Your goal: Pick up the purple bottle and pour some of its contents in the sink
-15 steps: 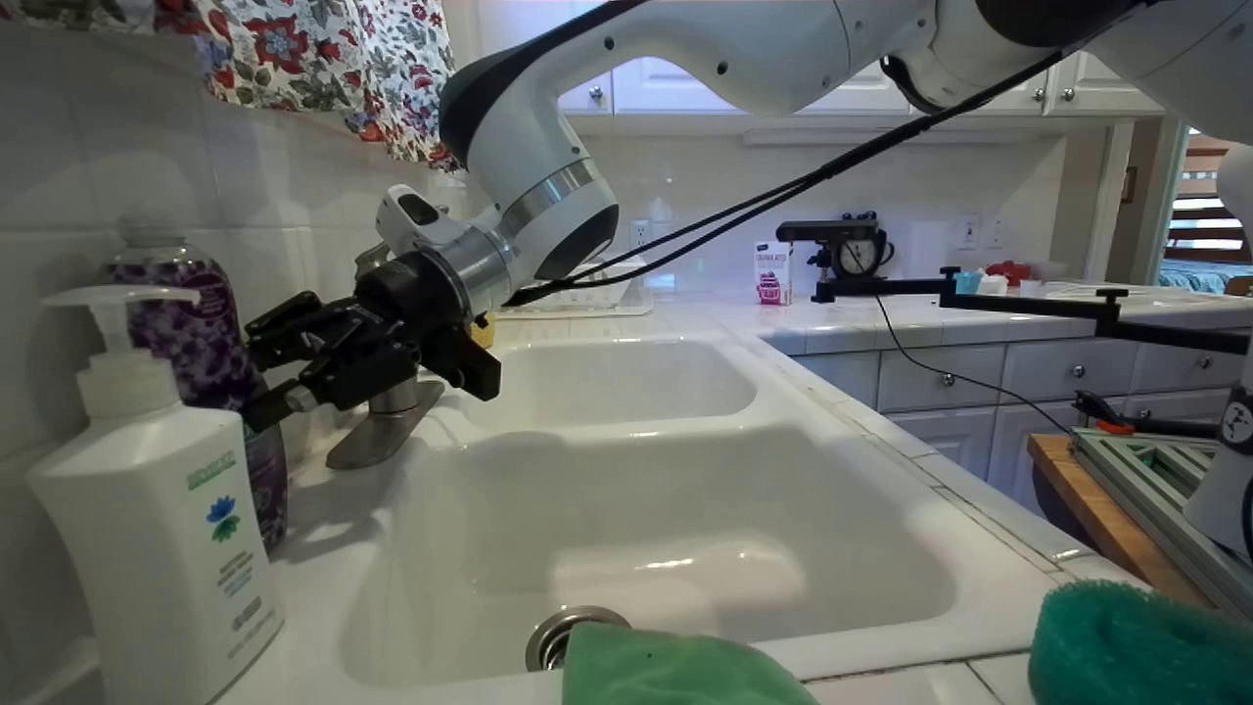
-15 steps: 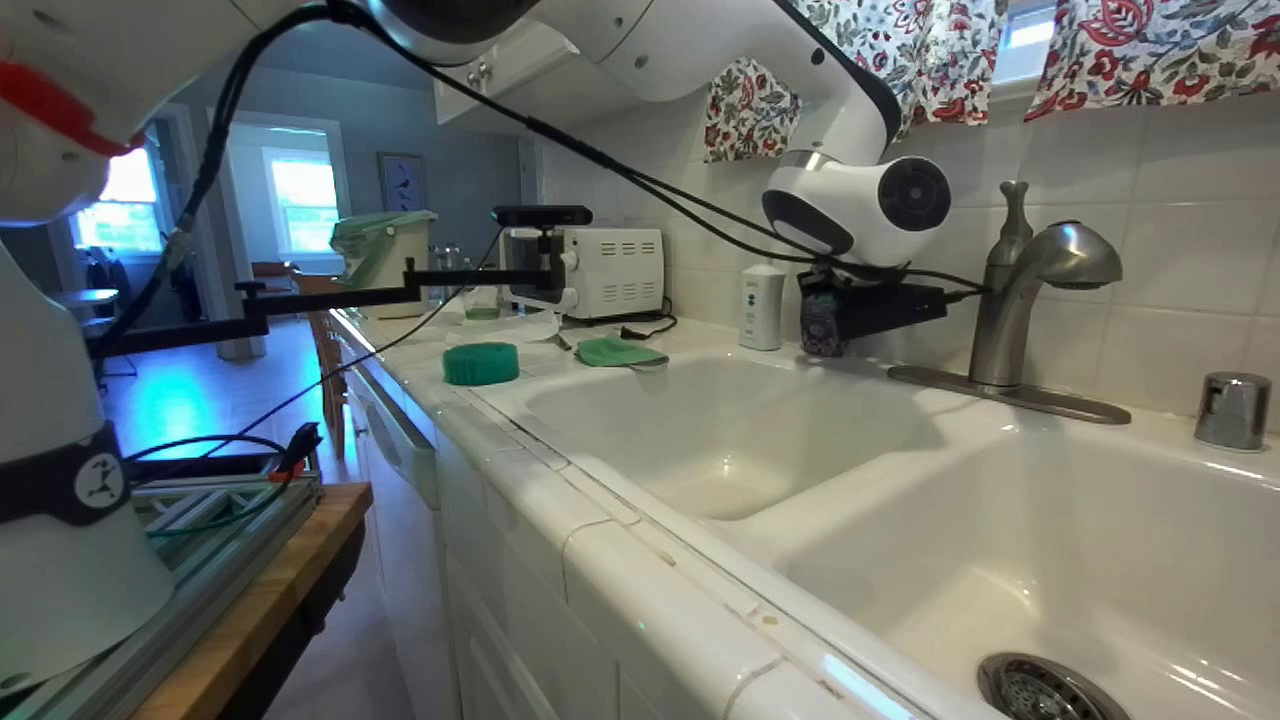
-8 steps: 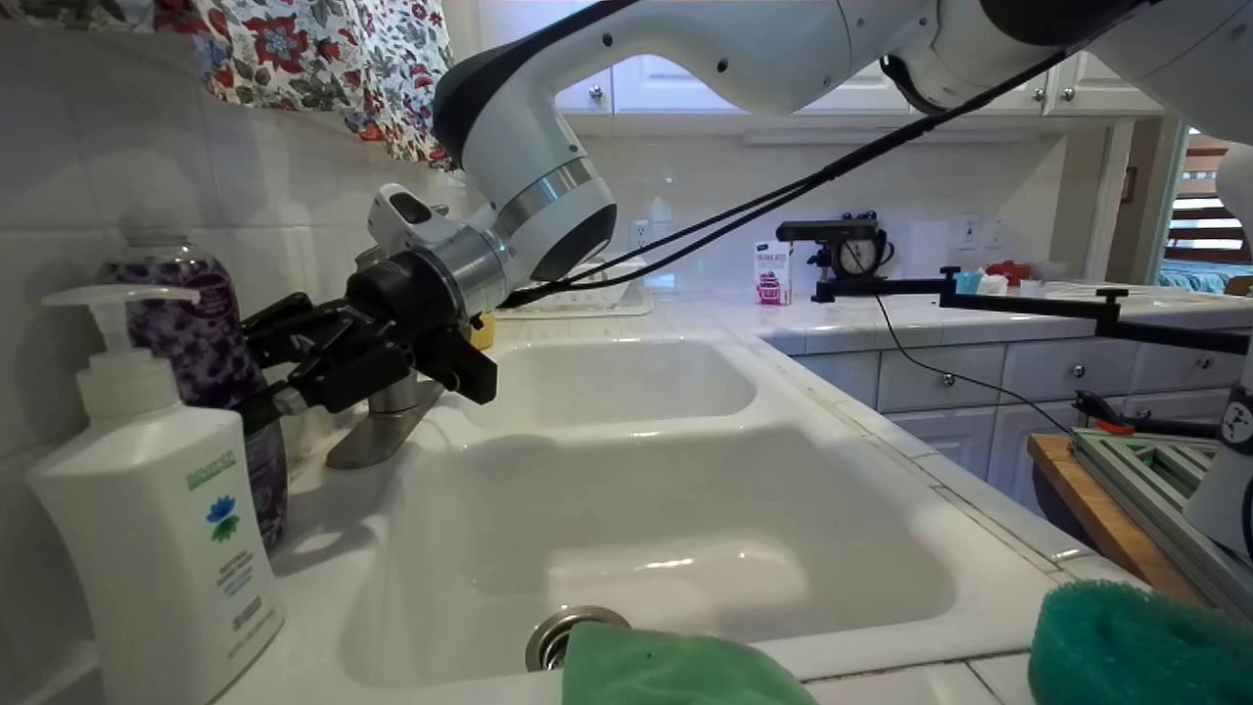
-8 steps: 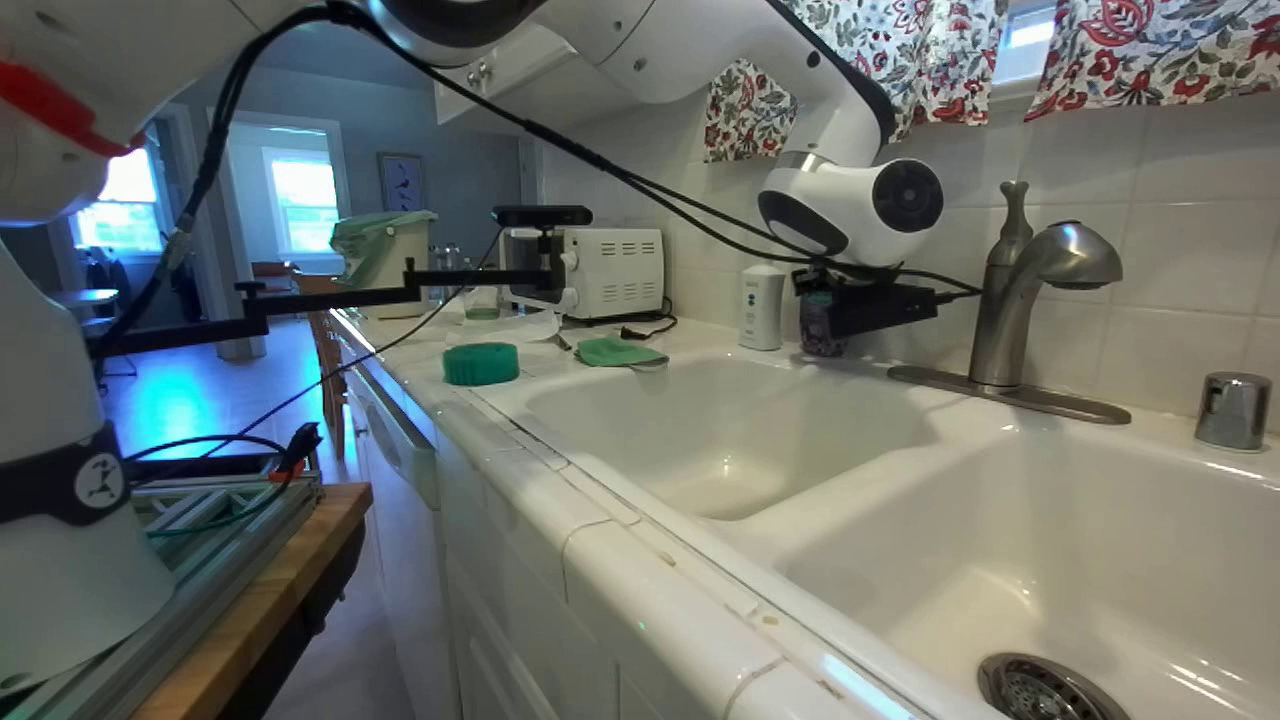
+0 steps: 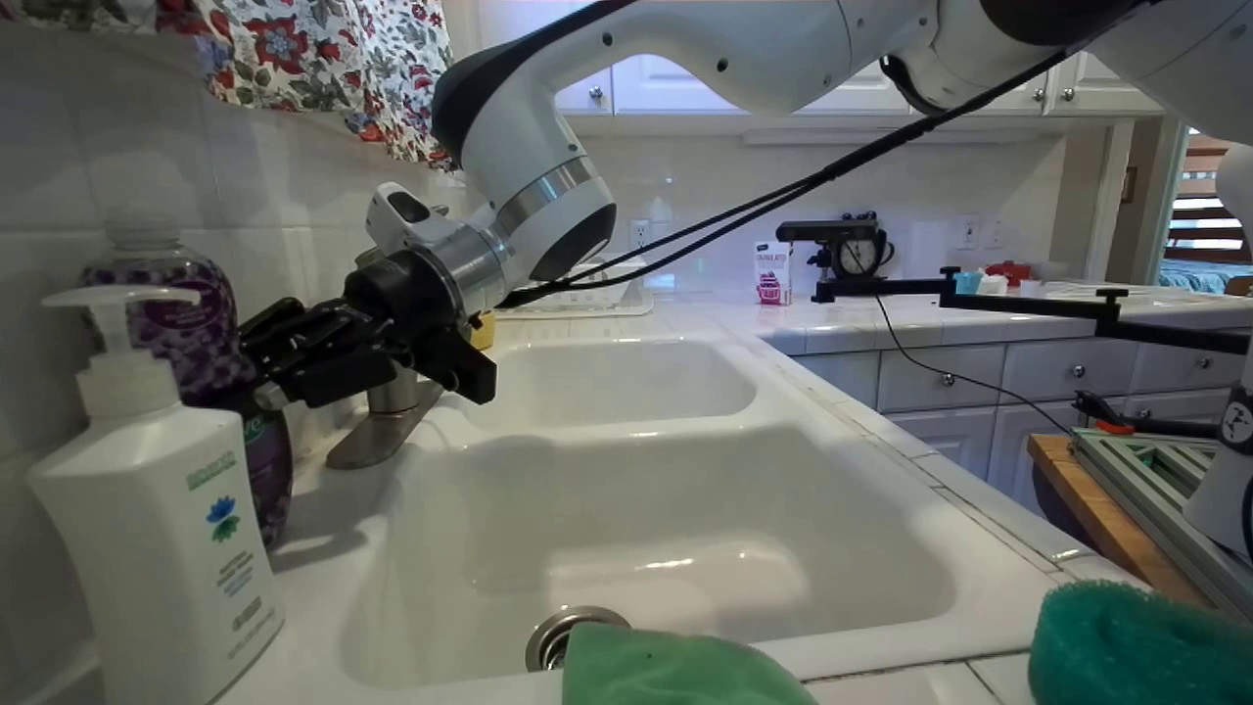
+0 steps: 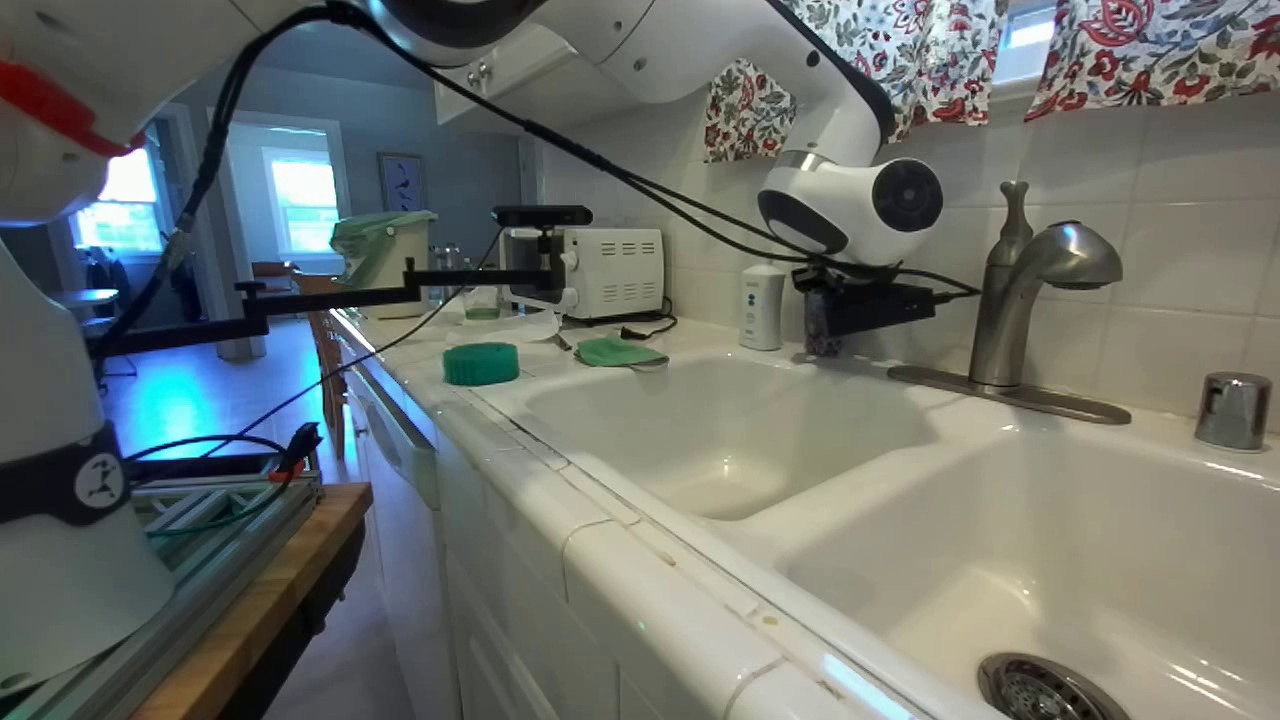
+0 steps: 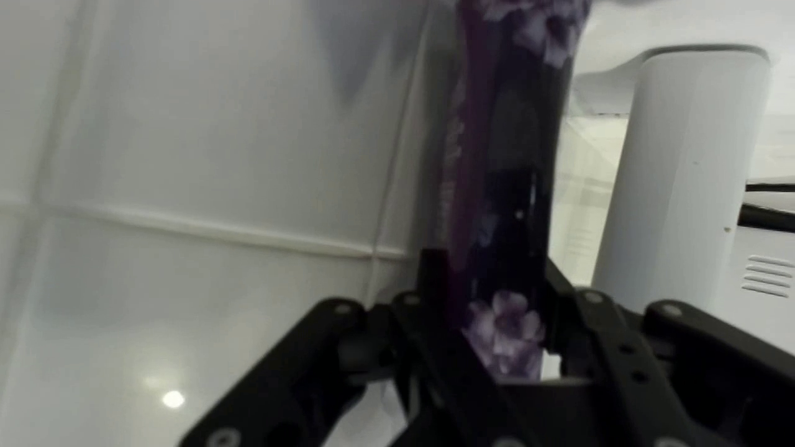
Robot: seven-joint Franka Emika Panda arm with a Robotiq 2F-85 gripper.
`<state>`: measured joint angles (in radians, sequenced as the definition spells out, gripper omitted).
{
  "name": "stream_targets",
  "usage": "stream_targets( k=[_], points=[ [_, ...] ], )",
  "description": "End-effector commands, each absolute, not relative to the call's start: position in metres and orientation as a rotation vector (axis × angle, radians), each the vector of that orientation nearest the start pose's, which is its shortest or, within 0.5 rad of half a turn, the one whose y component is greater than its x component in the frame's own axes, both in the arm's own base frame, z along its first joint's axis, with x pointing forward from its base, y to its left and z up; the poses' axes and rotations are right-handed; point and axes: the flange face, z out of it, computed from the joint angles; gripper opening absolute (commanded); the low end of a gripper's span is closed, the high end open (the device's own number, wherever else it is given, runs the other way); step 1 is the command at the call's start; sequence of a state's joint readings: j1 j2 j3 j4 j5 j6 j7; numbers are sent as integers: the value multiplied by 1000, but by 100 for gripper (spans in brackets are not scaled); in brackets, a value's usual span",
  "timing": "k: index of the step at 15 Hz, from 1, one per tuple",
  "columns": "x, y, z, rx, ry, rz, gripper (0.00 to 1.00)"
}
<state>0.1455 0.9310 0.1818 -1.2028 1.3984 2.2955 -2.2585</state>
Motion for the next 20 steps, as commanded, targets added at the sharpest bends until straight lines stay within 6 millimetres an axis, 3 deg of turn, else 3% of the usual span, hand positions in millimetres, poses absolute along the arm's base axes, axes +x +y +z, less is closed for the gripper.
stream_targets(
  k=[1, 13, 15, 16, 20],
  points=[
    [755, 232, 254, -1574, -1534, -1339, 19],
    [750, 228, 258, -1576, -1514, -1339, 23],
    [749, 228, 258, -1583, -1509, -1337, 20],
    [748, 227, 258, -1589, -1505, -1334, 10],
    [745, 223, 260, -1601, -1494, -1336, 10]
  ],
)
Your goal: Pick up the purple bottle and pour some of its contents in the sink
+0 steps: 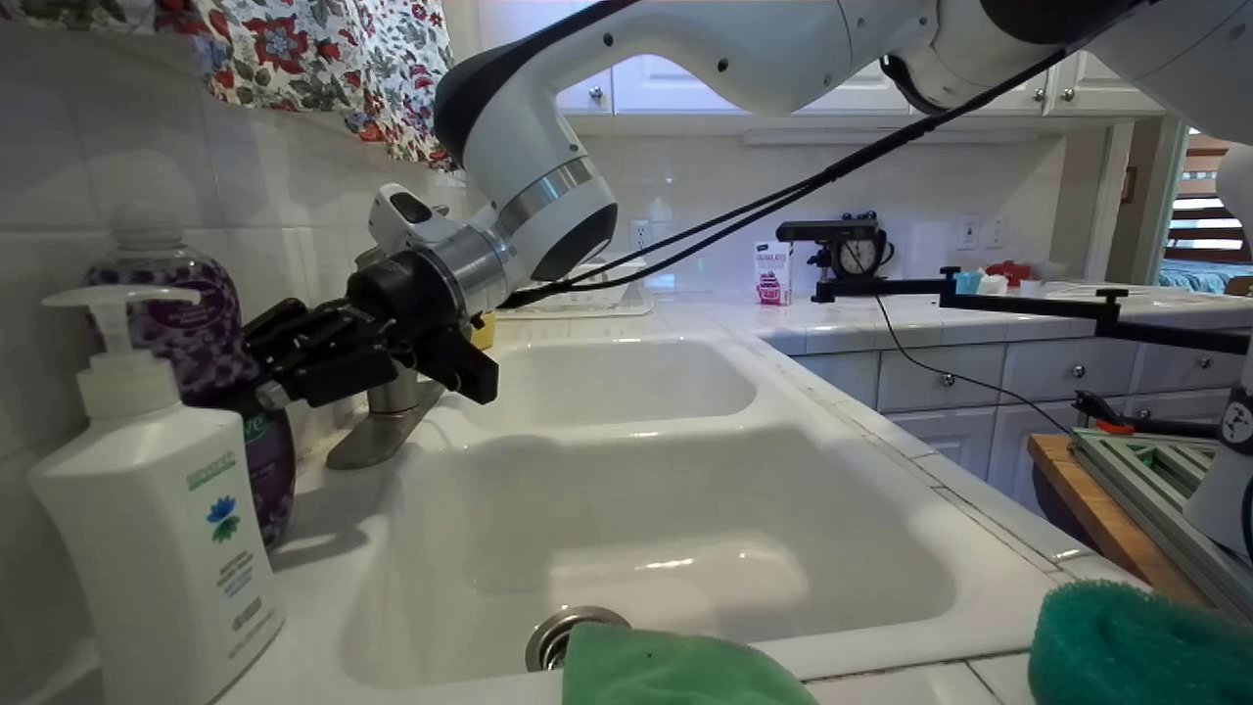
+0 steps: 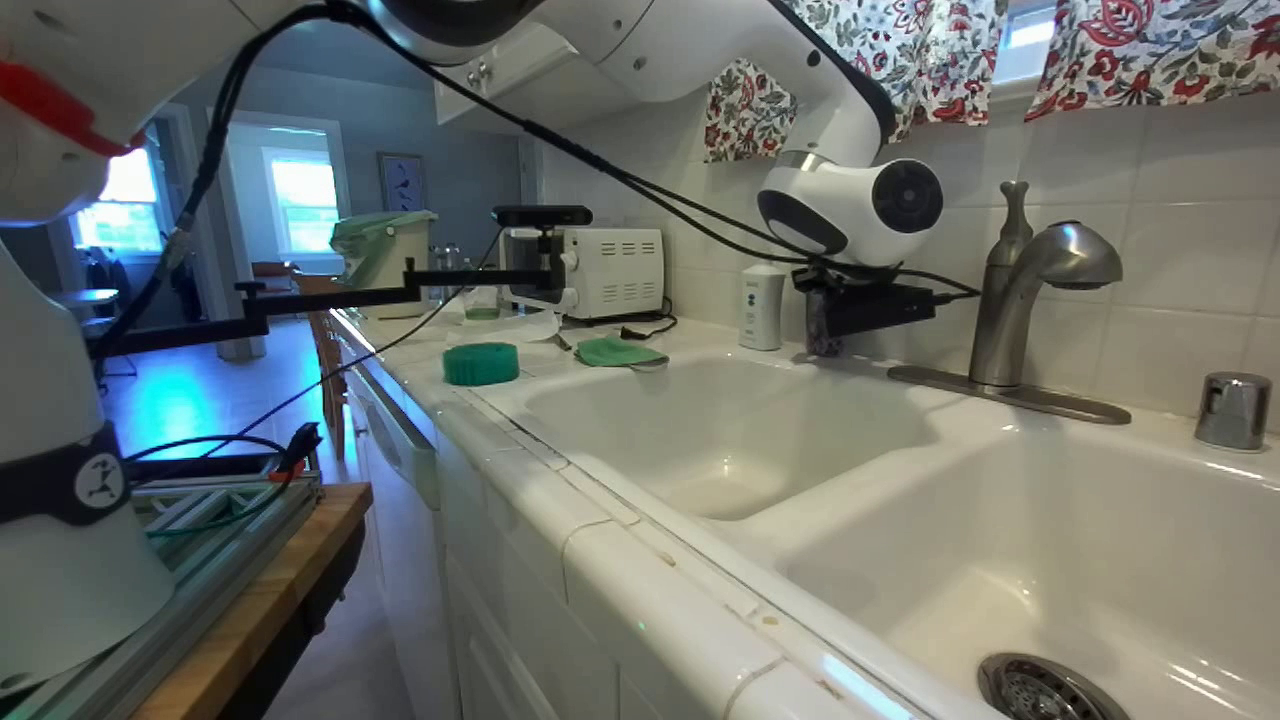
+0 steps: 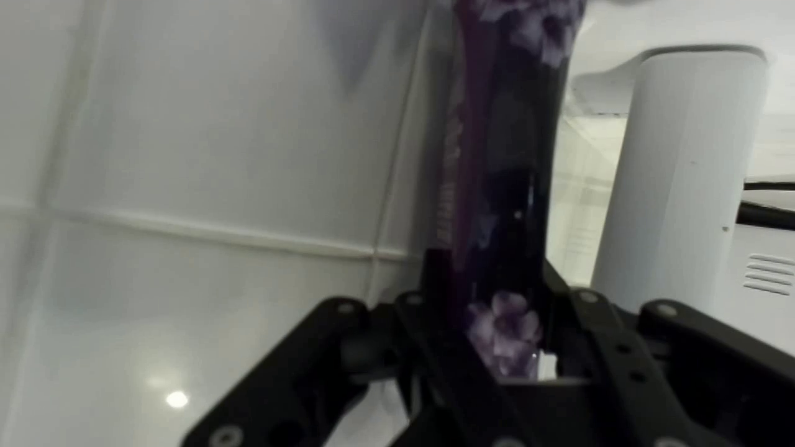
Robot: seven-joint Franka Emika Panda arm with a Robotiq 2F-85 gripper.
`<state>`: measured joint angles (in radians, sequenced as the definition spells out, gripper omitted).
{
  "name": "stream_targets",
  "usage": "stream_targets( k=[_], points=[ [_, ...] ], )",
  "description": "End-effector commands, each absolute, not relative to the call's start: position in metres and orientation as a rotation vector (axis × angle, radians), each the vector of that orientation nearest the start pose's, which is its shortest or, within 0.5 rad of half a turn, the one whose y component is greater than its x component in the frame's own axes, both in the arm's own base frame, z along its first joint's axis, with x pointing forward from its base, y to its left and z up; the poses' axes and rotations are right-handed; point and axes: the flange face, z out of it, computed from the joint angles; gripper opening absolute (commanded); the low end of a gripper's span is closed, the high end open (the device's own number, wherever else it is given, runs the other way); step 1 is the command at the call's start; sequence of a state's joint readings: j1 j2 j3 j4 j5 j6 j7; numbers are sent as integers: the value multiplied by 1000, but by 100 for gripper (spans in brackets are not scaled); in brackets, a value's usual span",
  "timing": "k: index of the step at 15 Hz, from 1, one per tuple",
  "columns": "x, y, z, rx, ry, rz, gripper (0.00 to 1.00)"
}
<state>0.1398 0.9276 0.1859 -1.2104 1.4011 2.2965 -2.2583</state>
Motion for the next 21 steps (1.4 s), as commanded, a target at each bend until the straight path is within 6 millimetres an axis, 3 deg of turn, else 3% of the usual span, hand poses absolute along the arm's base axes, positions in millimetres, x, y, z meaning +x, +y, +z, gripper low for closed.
stream_targets(
  k=[1, 12, 21],
  points=[
    [744, 221, 260, -1606, -1492, -1335, 10],
    [714, 205, 274, -1737, -1461, -1241, 10],
    [669, 185, 288, -1854, -1434, -1177, 10]
  ],
)
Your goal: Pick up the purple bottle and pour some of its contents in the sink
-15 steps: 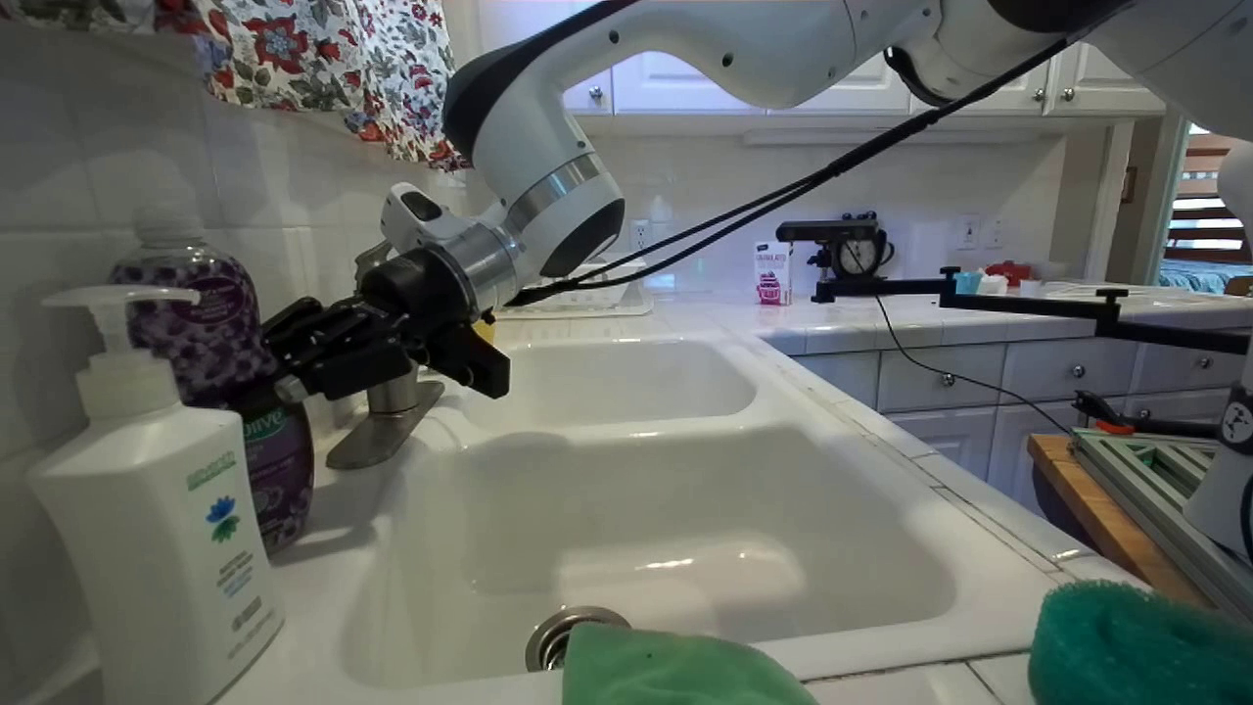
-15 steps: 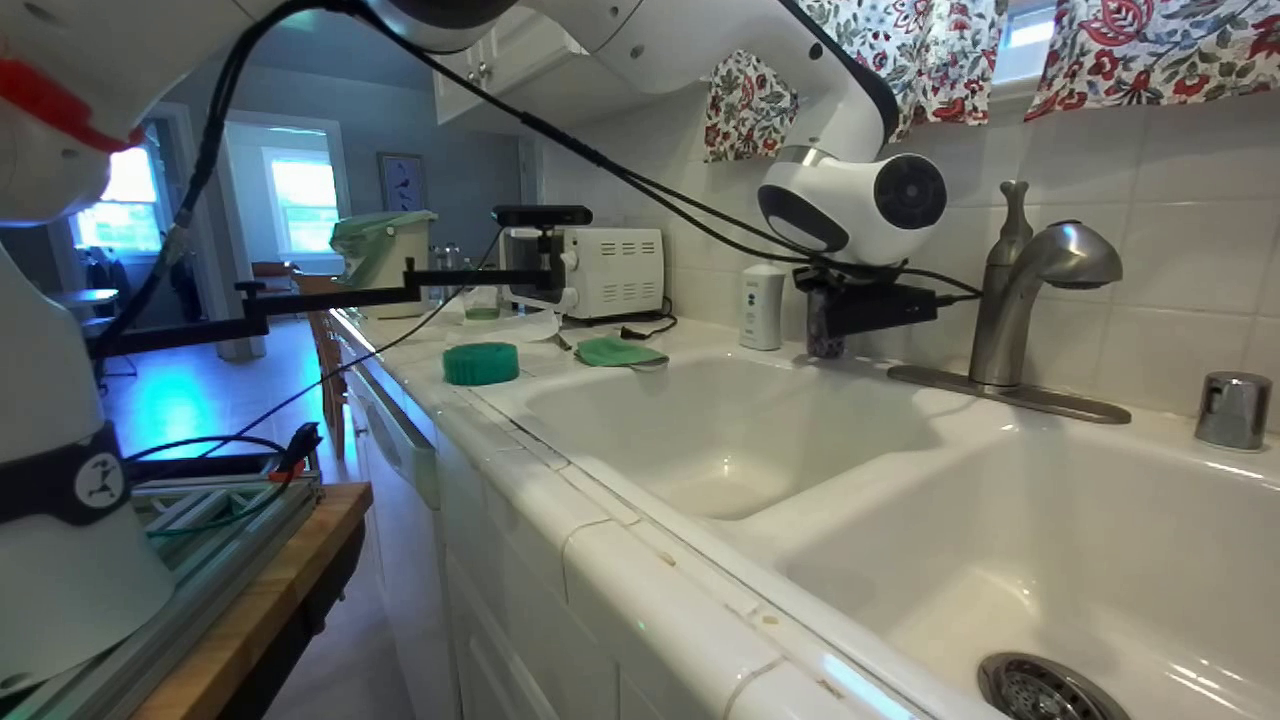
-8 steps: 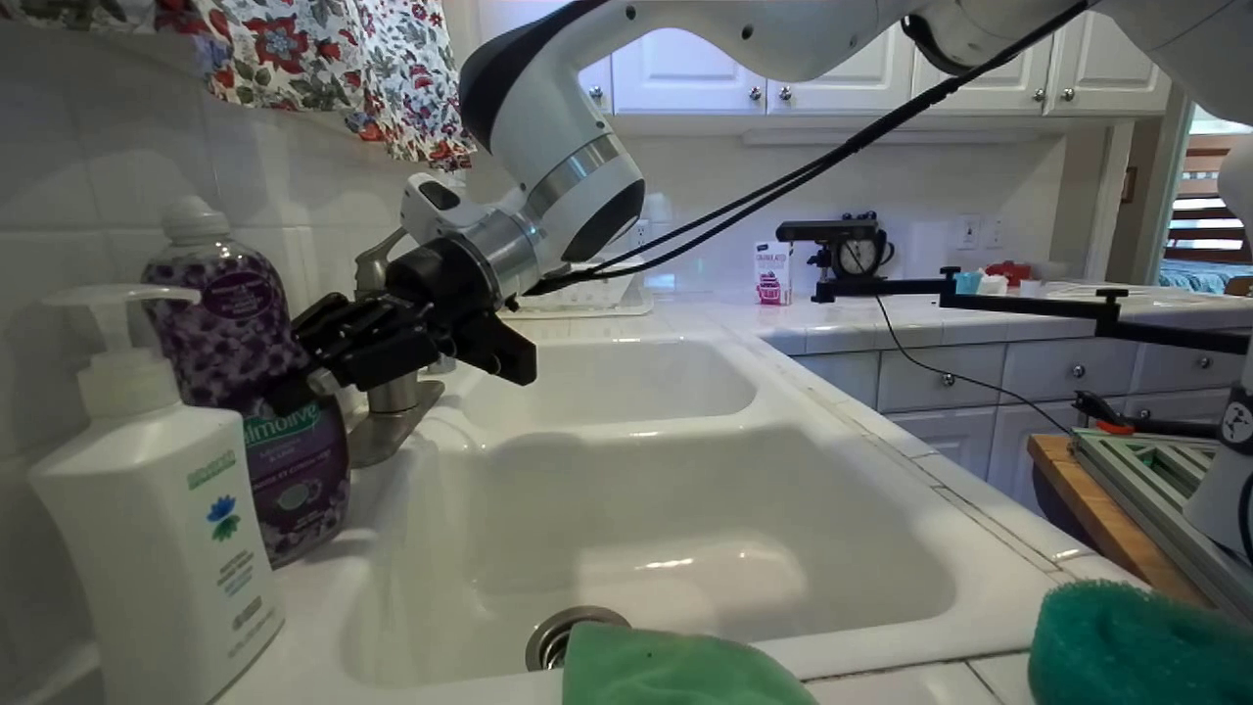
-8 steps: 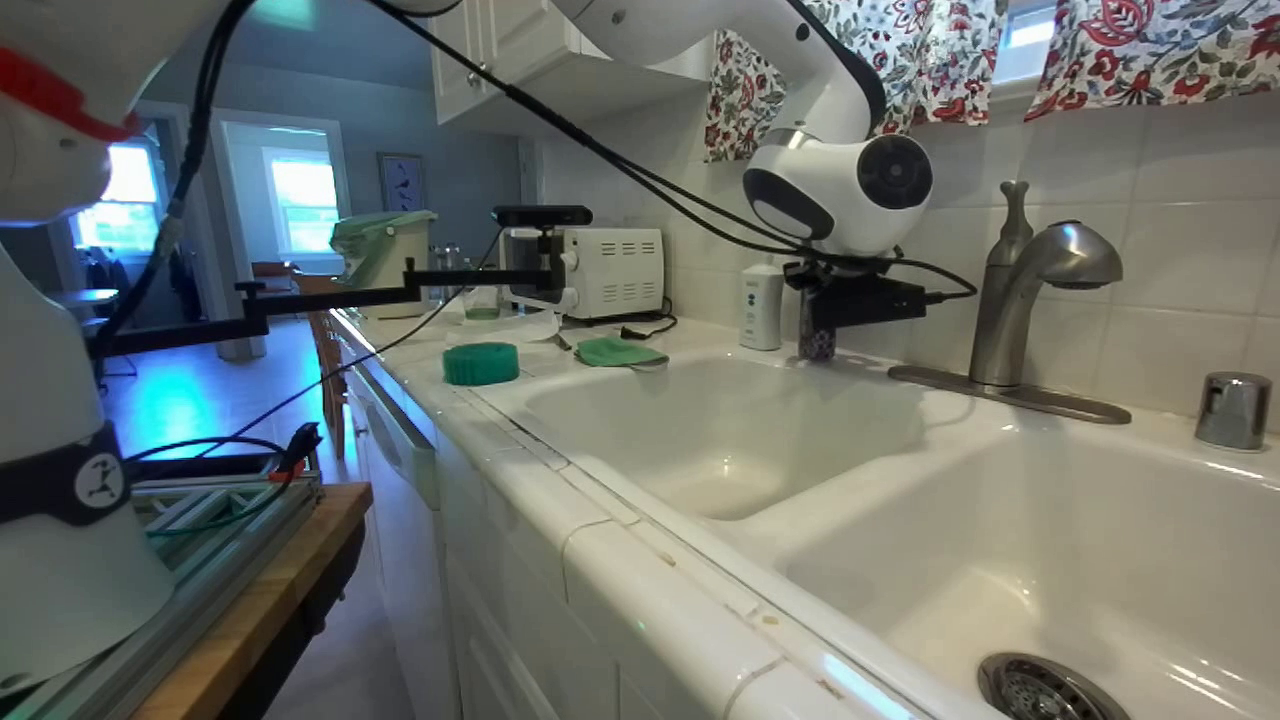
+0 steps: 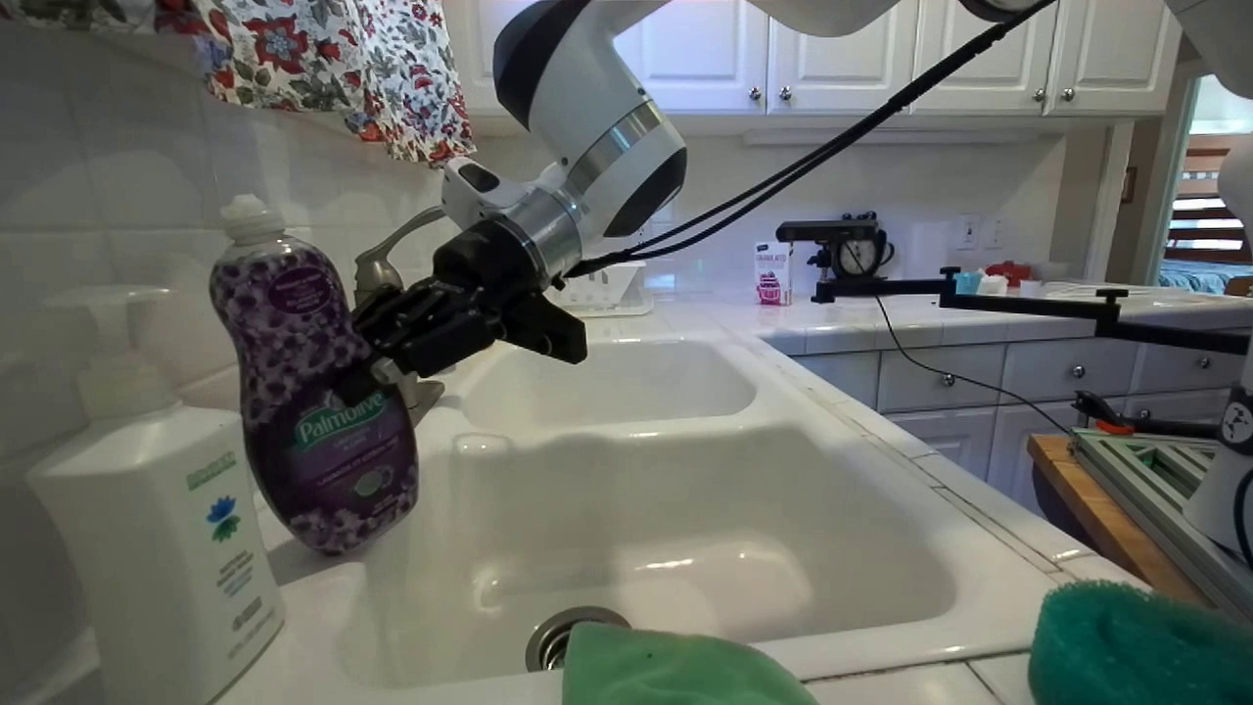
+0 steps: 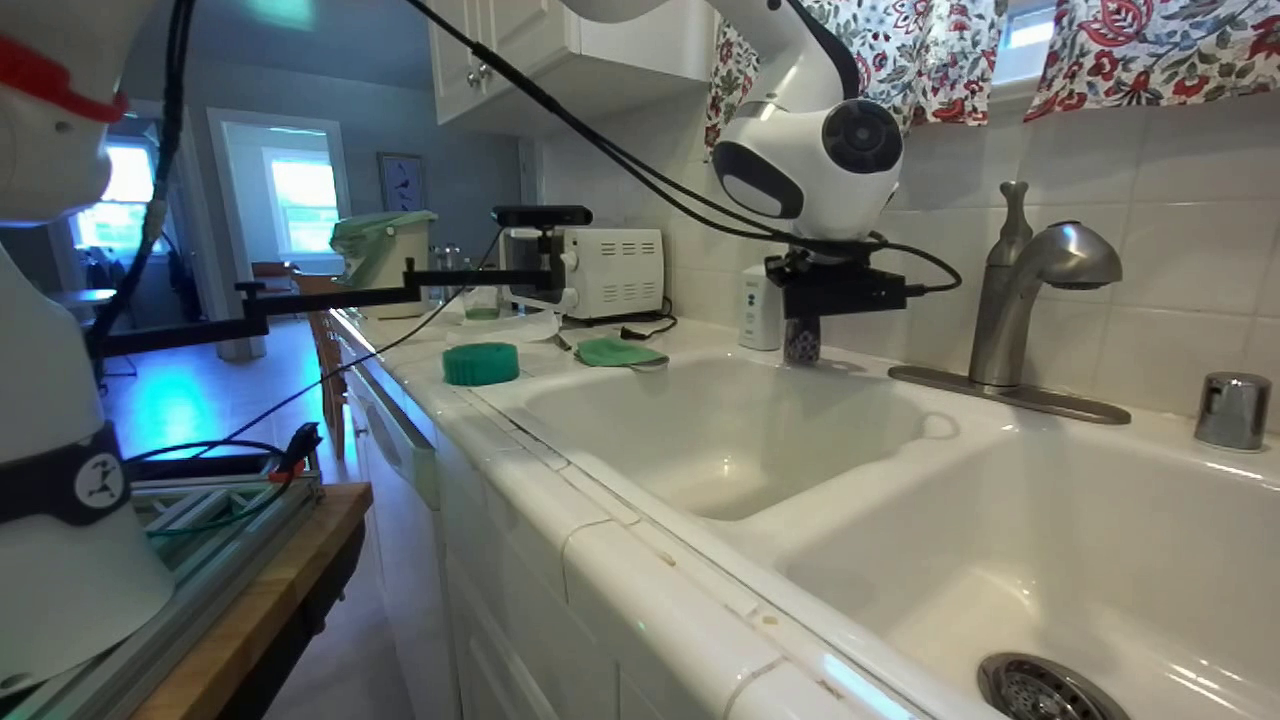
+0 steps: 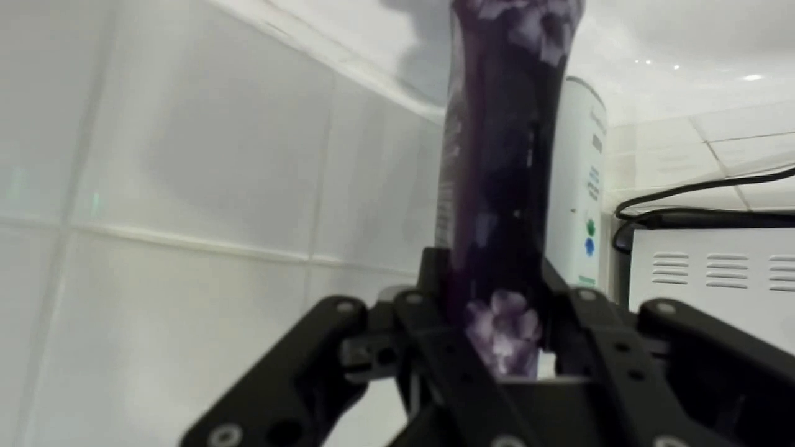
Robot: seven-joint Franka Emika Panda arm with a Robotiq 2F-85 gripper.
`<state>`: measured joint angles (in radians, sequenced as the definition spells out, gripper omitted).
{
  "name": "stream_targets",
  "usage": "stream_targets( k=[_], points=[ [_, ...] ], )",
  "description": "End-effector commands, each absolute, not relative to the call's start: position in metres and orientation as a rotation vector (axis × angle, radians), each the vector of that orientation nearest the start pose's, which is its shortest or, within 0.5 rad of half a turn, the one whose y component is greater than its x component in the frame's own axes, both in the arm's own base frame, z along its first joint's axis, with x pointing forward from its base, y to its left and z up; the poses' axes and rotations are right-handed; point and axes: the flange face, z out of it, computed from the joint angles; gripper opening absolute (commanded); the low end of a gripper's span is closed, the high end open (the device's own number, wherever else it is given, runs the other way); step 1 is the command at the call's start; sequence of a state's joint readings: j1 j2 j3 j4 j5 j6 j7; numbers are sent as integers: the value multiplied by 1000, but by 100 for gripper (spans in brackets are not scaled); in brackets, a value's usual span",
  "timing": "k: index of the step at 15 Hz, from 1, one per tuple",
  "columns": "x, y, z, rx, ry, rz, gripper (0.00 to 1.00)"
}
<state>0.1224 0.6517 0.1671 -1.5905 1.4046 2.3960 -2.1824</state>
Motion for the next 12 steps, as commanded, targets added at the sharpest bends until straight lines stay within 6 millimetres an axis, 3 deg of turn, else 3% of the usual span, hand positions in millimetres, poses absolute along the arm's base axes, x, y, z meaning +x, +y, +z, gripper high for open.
stream_targets(
  k=[1, 7, 12],
  points=[
    [663, 182, 290, -1869, -1431, -1172, 10],
    [620, 160, 301, -1987, -1432, -1141, 10],
    [581, 151, 323, -2078, -1463, -1136, 10]
  ],
)
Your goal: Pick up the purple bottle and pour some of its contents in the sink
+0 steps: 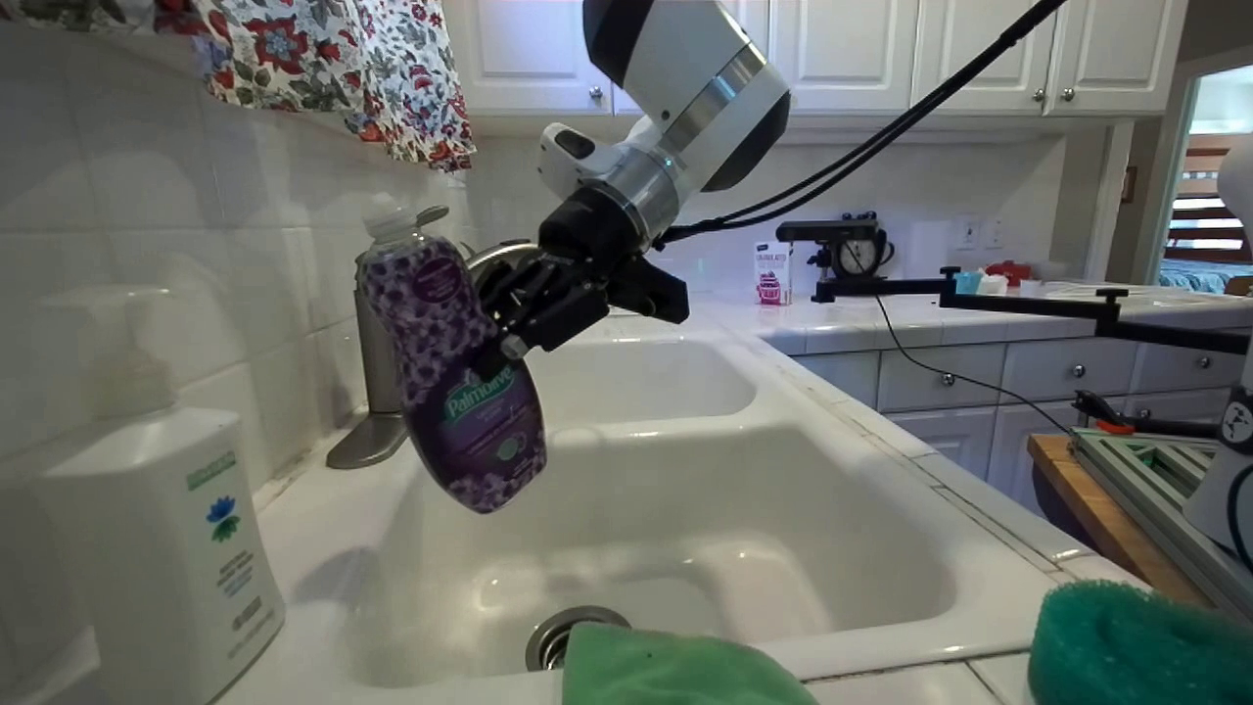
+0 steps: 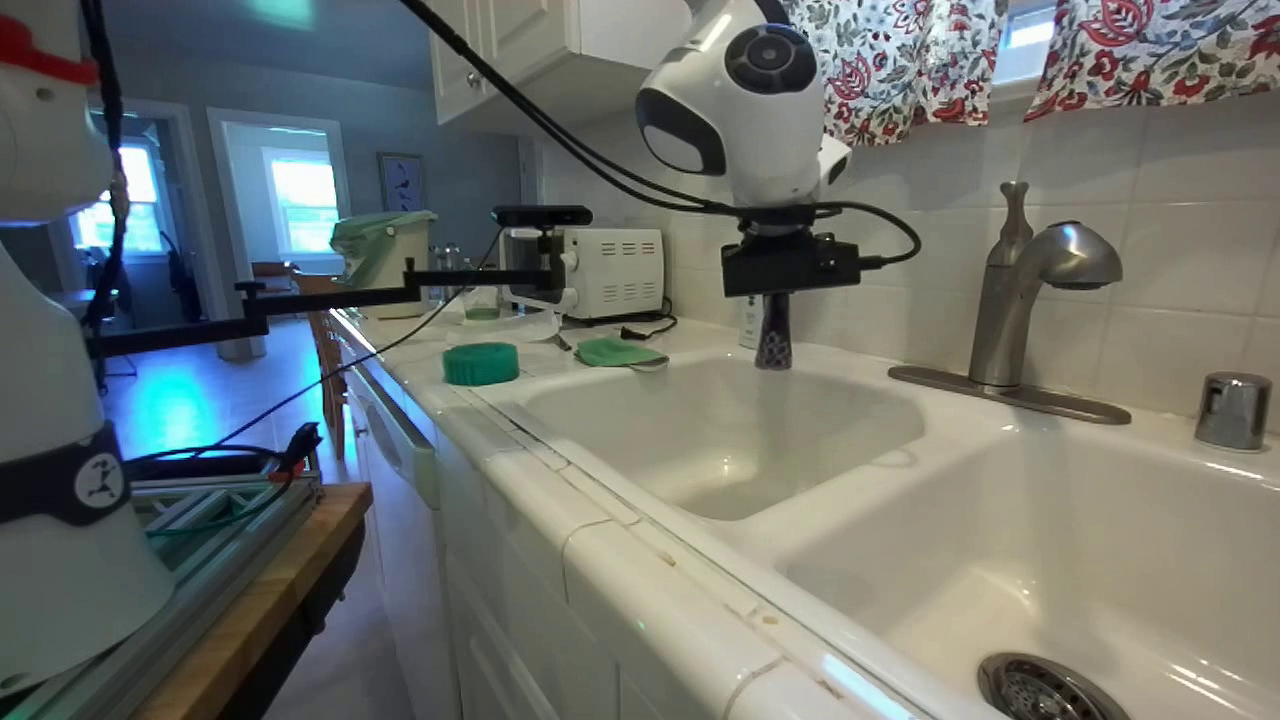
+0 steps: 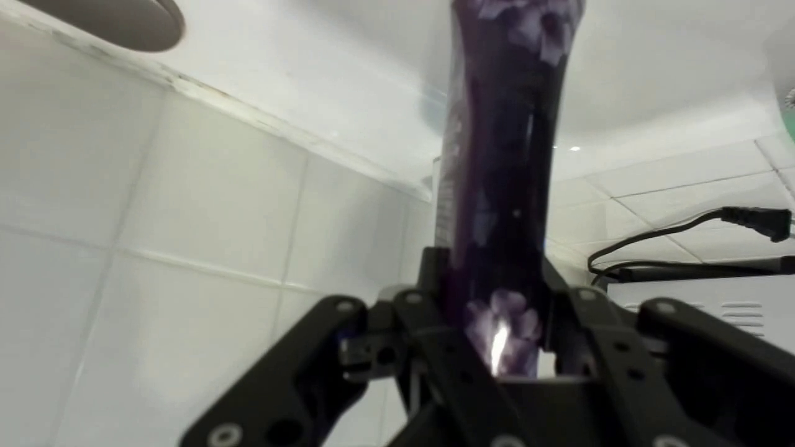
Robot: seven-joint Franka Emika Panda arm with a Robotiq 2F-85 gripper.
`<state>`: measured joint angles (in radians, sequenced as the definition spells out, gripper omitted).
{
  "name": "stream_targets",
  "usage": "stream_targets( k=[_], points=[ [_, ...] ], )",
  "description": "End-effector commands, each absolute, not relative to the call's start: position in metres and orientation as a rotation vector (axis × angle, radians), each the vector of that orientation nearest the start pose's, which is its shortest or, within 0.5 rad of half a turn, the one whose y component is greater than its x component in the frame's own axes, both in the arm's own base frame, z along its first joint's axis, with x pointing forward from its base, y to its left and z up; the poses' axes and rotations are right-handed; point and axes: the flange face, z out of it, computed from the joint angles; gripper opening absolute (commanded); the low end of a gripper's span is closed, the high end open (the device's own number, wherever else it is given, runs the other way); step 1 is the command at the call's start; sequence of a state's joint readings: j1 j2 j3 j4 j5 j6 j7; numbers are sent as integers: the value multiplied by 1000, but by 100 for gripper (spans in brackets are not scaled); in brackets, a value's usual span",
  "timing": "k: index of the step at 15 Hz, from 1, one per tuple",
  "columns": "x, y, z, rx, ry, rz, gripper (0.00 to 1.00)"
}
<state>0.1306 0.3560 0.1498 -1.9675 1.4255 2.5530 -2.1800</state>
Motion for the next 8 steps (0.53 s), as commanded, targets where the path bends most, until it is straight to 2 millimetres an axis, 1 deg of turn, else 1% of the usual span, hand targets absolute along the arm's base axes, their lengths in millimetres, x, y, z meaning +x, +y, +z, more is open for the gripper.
stream_targets(
  k=[1, 5, 8],
  points=[
    [573, 148, 328, -2095, -1470, -1134, 10],
    [546, 140, 345, -2170, -1508, -1133, 10],
    [529, 132, 357, -2218, -1562, -1121, 10]
  ],
)
